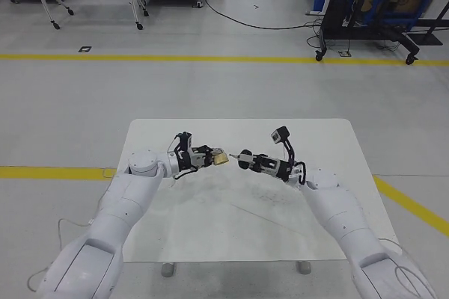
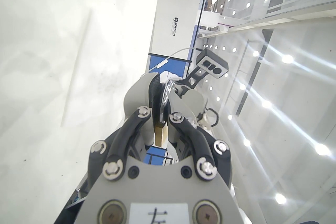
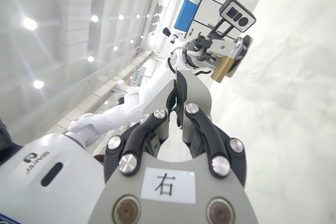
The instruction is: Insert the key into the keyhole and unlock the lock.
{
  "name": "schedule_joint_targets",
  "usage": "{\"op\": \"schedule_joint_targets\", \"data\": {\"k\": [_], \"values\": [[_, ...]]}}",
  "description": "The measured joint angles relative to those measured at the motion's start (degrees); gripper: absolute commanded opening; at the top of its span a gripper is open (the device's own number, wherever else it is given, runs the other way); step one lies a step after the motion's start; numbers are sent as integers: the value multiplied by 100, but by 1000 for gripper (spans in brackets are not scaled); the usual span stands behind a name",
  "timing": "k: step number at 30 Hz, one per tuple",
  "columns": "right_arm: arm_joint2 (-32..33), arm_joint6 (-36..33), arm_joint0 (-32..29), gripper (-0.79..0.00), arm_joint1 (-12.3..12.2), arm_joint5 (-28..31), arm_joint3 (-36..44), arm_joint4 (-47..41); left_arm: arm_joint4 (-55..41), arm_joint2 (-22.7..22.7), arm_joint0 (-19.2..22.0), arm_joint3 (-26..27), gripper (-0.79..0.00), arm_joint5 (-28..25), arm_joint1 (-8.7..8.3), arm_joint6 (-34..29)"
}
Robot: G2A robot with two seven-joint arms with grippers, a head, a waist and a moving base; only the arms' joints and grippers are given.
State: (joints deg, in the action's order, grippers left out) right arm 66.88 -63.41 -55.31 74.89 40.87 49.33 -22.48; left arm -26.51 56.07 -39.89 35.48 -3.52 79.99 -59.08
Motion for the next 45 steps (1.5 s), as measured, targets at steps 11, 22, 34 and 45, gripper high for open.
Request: {"op": "schedule_joint_targets", "data": {"k": [11,22,34,45], "values": [[1457,526,-1863,-785,-634,-131,3320,3052,399,-444,422,108,-785,1306,180,267],[1446,523,-1829,-785,-630,-120,3101,2776,385,-437,414,113,-785,1290,178,267],[1446,523,-1829,-785,-630,-120,3101,2776,385,-437,414,113,-785,1290,178,267],[1446,523,-1829,-785,-630,-120,3101,2776,385,-437,414,113,-785,1290,178,267]]}}
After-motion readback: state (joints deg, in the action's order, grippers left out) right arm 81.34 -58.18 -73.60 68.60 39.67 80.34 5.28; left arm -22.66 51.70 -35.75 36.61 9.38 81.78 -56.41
